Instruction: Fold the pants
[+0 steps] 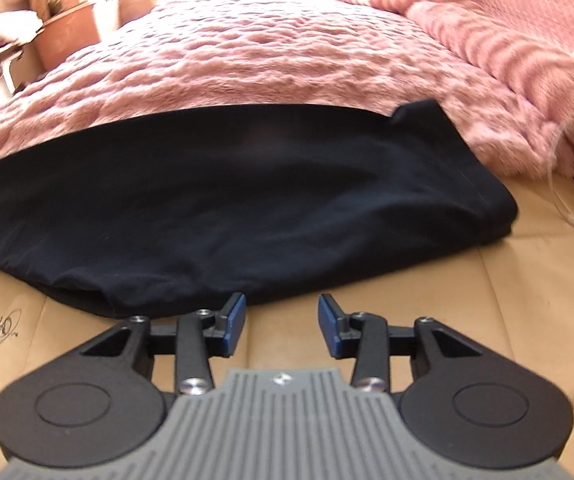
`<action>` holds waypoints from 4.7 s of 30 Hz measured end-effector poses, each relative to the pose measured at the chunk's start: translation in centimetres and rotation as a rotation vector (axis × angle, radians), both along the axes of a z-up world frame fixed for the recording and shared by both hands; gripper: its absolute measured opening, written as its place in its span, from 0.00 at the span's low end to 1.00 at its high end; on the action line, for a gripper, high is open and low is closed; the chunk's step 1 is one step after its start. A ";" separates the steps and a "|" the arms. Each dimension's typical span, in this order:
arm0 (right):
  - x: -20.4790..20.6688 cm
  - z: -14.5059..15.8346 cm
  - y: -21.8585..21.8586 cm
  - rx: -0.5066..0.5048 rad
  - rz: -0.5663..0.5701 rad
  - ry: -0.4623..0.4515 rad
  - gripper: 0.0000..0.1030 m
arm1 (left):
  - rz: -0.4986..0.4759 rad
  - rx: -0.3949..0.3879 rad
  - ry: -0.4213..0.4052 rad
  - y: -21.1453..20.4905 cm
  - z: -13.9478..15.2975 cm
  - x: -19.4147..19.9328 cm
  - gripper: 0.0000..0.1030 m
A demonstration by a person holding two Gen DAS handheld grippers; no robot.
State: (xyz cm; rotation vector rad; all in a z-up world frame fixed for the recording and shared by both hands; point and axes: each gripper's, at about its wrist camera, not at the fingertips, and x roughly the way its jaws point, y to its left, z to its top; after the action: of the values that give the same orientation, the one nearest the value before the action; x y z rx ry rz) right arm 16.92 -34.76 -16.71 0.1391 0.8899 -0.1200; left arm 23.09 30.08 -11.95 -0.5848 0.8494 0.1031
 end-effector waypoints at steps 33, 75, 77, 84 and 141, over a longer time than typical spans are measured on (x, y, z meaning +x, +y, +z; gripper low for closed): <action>0.7 -6.5 -21.3 0.728 -0.650 -0.251 0.34 | 0.442 -0.470 -0.124 1.4 -7.9 -0.6 0.46; -10.2 -0.9 -21.8 0.391 -0.605 0.019 0.25 | 0.434 -0.151 0.044 8.2 -4.9 -9.4 0.11; -9.6 1.0 -21.2 0.253 -0.547 0.008 0.31 | 0.440 -0.164 0.039 8.7 -4.8 -9.2 0.17; -3.1 3.4 -17.2 0.087 -0.269 -0.016 0.12 | 0.477 -0.204 0.031 9.9 -5.6 -9.4 0.27; -3.9 -0.6 4.0 0.444 0.237 0.147 0.08 | -0.870 0.567 -0.215 -39.6 -1.8 -9.9 0.06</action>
State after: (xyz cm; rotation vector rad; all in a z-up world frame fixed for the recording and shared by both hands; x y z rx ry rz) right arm 12.99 -30.78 -17.31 0.4411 1.0635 0.2945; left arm 13.17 -9.50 -13.70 0.3262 0.7560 -0.4923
